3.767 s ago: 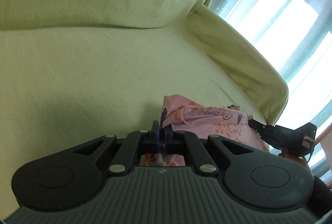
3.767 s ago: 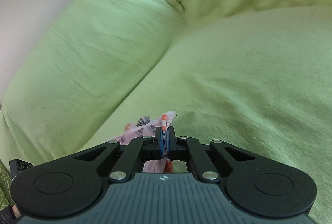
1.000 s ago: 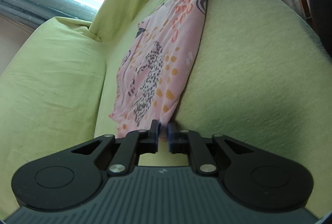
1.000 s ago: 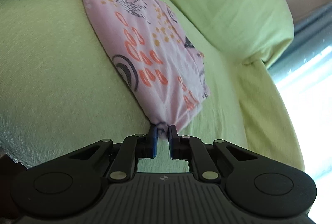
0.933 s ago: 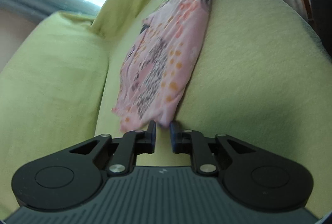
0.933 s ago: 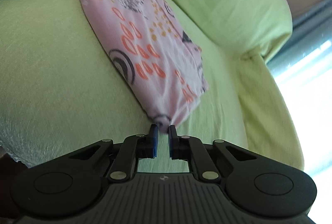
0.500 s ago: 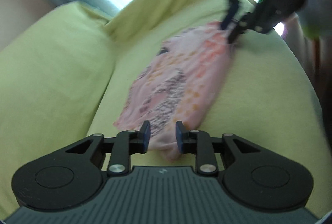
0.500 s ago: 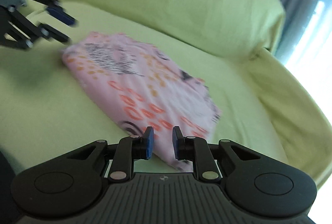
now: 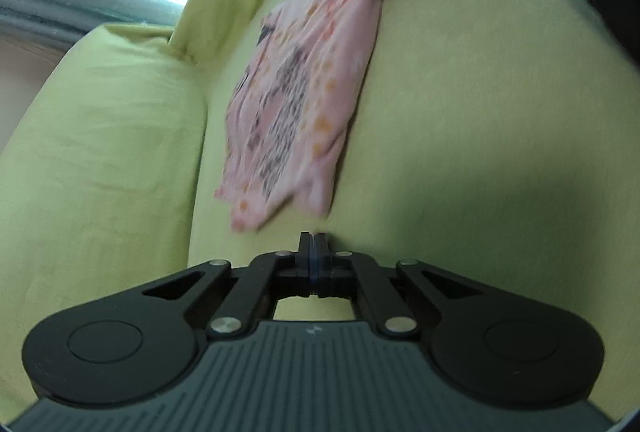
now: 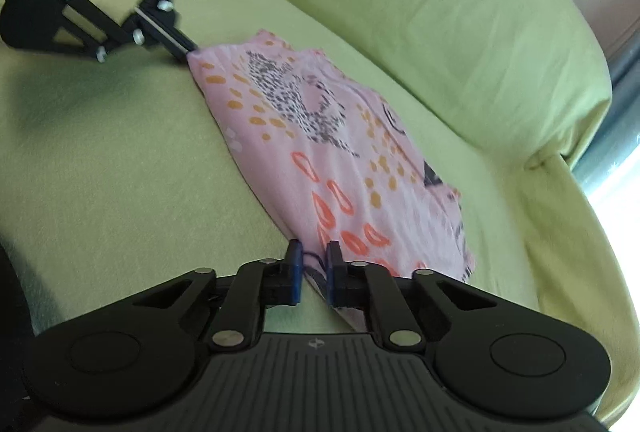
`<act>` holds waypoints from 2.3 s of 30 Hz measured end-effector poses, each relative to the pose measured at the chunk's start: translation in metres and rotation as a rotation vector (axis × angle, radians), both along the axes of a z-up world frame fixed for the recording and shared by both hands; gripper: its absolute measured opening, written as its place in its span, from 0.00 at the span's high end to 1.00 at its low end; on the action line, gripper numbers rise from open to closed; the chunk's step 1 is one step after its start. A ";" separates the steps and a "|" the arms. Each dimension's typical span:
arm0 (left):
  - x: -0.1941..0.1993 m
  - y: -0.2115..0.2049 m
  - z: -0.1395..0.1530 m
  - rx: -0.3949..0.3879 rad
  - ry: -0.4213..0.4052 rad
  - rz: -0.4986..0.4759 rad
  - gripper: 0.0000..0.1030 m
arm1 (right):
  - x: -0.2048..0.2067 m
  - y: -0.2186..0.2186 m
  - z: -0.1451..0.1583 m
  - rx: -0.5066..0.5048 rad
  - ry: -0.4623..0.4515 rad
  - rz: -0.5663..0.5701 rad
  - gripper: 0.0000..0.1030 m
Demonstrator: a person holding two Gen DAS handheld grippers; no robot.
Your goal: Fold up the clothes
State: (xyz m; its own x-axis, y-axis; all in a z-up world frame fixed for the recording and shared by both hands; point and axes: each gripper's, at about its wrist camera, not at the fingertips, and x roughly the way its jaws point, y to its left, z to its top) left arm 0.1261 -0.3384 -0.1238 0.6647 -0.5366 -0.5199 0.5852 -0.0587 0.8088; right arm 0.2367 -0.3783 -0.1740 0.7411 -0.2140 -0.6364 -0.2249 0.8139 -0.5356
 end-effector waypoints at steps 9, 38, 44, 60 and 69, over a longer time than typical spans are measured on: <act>-0.017 -0.026 0.014 -0.097 0.065 -0.085 0.71 | -0.006 -0.001 0.006 0.045 -0.014 -0.020 0.80; 0.052 -0.061 0.058 -0.381 0.392 0.106 0.69 | -0.015 -0.159 0.050 0.842 -0.246 -0.442 0.66; 0.079 -0.075 0.034 -0.317 0.408 0.119 0.62 | 0.026 -0.152 0.024 0.794 -0.027 -0.328 0.76; 0.184 -0.052 0.045 -0.577 0.855 0.523 0.51 | 0.019 -0.253 0.011 1.201 -0.205 -0.588 0.64; 0.175 -0.054 0.047 -0.595 0.873 0.483 0.98 | 0.041 -0.243 -0.009 1.241 -0.141 -0.584 0.92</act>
